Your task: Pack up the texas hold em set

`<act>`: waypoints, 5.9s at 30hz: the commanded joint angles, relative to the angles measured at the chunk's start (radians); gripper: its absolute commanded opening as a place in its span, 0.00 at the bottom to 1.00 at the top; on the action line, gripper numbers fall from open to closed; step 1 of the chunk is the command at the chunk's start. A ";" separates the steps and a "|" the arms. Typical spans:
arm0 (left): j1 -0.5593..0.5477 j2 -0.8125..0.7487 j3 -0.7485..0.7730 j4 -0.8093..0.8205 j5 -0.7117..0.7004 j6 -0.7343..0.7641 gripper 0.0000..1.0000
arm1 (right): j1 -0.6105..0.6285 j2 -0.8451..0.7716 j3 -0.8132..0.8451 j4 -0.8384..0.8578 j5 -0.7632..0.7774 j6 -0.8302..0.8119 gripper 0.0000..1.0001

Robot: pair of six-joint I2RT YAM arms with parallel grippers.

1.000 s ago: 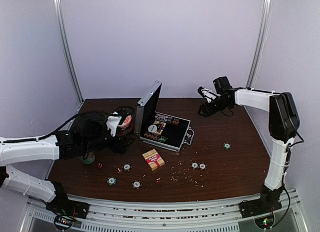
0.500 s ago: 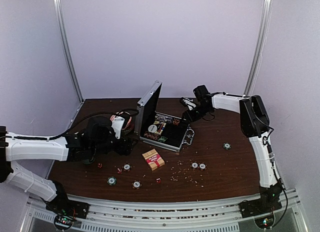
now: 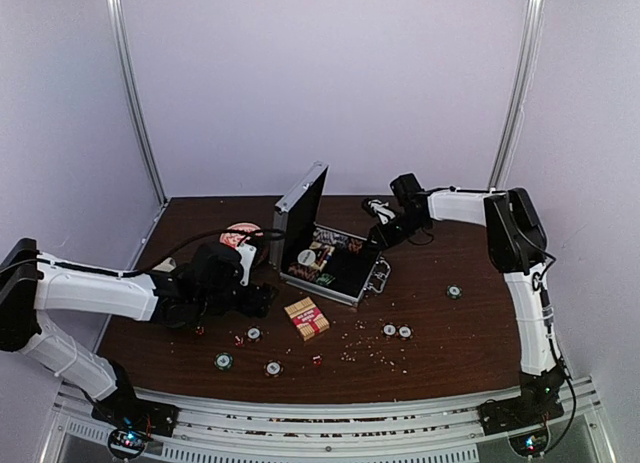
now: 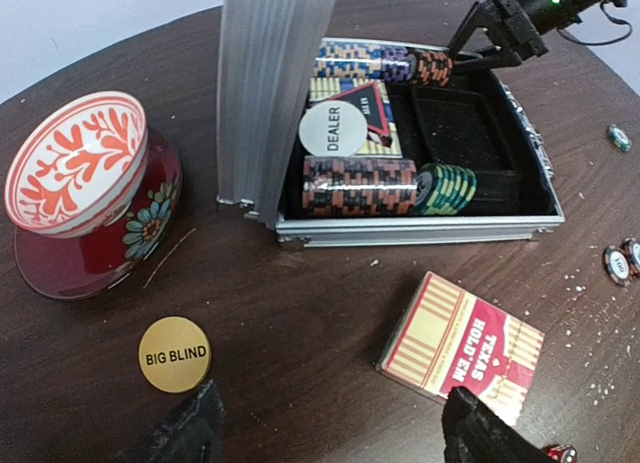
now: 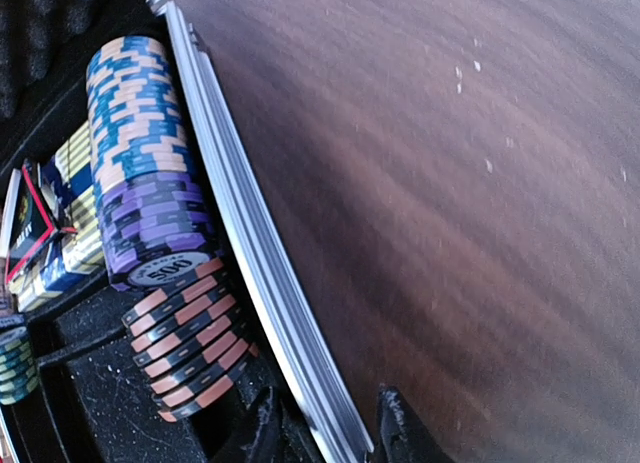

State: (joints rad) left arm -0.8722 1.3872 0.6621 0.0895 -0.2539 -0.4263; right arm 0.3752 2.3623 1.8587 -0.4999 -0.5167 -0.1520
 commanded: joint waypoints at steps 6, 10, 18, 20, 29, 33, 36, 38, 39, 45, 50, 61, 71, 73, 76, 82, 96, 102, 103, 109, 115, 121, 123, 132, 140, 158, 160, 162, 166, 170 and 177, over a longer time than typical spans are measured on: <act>-0.005 0.065 0.064 0.086 -0.163 -0.091 0.79 | -0.008 -0.115 -0.178 -0.046 0.014 -0.038 0.29; -0.004 0.110 0.085 0.137 -0.207 -0.081 0.81 | -0.012 -0.147 -0.239 -0.040 0.016 -0.043 0.29; 0.001 0.229 0.173 0.210 -0.274 -0.016 0.81 | -0.038 -0.181 -0.303 -0.018 0.007 -0.037 0.28; 0.004 0.248 0.180 0.240 -0.273 0.003 0.81 | -0.039 -0.192 -0.319 -0.017 0.007 -0.041 0.28; 0.044 0.353 0.275 0.314 -0.210 0.129 0.79 | -0.039 -0.248 -0.438 0.026 -0.014 -0.051 0.27; 0.058 0.414 0.349 0.322 -0.180 0.201 0.79 | -0.039 -0.279 -0.481 0.038 -0.045 -0.065 0.32; 0.071 0.452 0.398 0.324 -0.154 0.236 0.79 | -0.041 -0.303 -0.513 0.049 -0.073 -0.075 0.40; 0.082 0.480 0.434 0.327 -0.135 0.249 0.79 | -0.041 -0.311 -0.528 0.052 -0.085 -0.079 0.42; 0.087 0.491 0.453 0.327 -0.126 0.259 0.79 | -0.041 -0.310 -0.531 0.051 -0.089 -0.083 0.43; 0.111 0.579 0.585 0.301 -0.082 0.306 0.78 | -0.045 -0.311 -0.543 0.029 -0.124 -0.102 0.44; 0.116 0.634 0.665 0.285 -0.053 0.325 0.78 | -0.045 -0.327 -0.571 -0.004 -0.228 -0.130 0.57; 0.118 0.670 0.715 0.274 -0.046 0.328 0.78 | -0.045 -0.371 -0.599 -0.029 -0.339 -0.137 0.65; 0.131 0.660 0.743 0.261 -0.046 0.356 0.78 | -0.026 -0.435 -0.644 -0.025 -0.390 -0.148 0.64; 0.134 0.661 0.751 0.255 -0.042 0.360 0.79 | -0.033 -0.427 -0.624 -0.044 -0.380 -0.164 0.64; 0.139 0.667 0.763 0.236 -0.040 0.358 0.79 | -0.074 -0.397 -0.586 -0.082 -0.392 -0.182 0.64; 0.138 0.639 0.761 0.182 -0.026 0.347 0.80 | -0.169 -0.440 -0.609 -0.069 -0.399 -0.185 0.64; 0.189 0.697 0.957 0.082 -0.033 0.437 0.81 | -0.217 -0.510 -0.632 -0.054 -0.359 -0.216 0.65; 0.217 0.744 1.018 0.065 -0.026 0.435 0.82 | -0.219 -0.519 -0.644 -0.045 -0.362 -0.215 0.65; 0.218 0.749 1.020 0.065 -0.025 0.433 0.82 | -0.219 -0.518 -0.644 -0.044 -0.362 -0.215 0.65; 0.219 0.738 0.998 0.078 -0.030 0.422 0.82 | -0.219 -0.513 -0.642 -0.046 -0.362 -0.216 0.65; 0.231 0.752 1.015 0.093 -0.024 0.445 0.82 | -0.219 -0.505 -0.639 -0.051 -0.358 -0.223 0.65; 0.232 0.741 0.986 0.104 -0.029 0.444 0.82 | -0.219 -0.514 -0.638 -0.060 -0.348 -0.235 0.65; 0.231 0.706 0.947 0.118 -0.017 0.433 0.82 | -0.219 -0.517 -0.635 -0.063 -0.349 -0.237 0.65; 0.231 0.548 0.785 0.114 0.061 0.481 0.86 | -0.219 -0.523 -0.621 -0.087 -0.360 -0.255 0.66; 0.228 0.375 0.624 -0.022 0.136 0.426 0.98 | -0.218 -0.590 -0.630 -0.086 -0.331 -0.273 0.66; 0.113 0.176 0.482 -0.404 0.059 0.233 0.98 | -0.219 -0.631 -0.637 -0.085 -0.305 -0.291 0.66; 0.112 0.233 0.560 -0.544 -0.004 0.139 0.98 | -0.219 -0.628 -0.636 -0.085 -0.304 -0.291 0.66; 0.112 0.314 0.647 -0.704 0.001 0.060 0.98 | -0.218 -0.623 -0.636 -0.086 -0.302 -0.292 0.66; 0.058 0.381 0.656 -0.741 0.112 -0.064 0.98 | -0.219 -0.619 -0.636 -0.088 -0.296 -0.295 0.66; -0.038 0.423 0.656 -0.716 0.053 -0.181 0.98 | -0.218 -0.614 -0.635 -0.089 -0.293 -0.297 0.66; -0.135 0.502 0.705 -0.730 -0.013 -0.354 0.98 | -0.219 -0.599 -0.632 -0.096 -0.295 -0.301 0.65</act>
State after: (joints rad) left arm -0.9920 1.8587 1.3216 -0.6125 -0.2134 -0.6357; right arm 0.1612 1.7706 1.2236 -0.5877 -0.8246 -0.4423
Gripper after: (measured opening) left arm 0.978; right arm 0.657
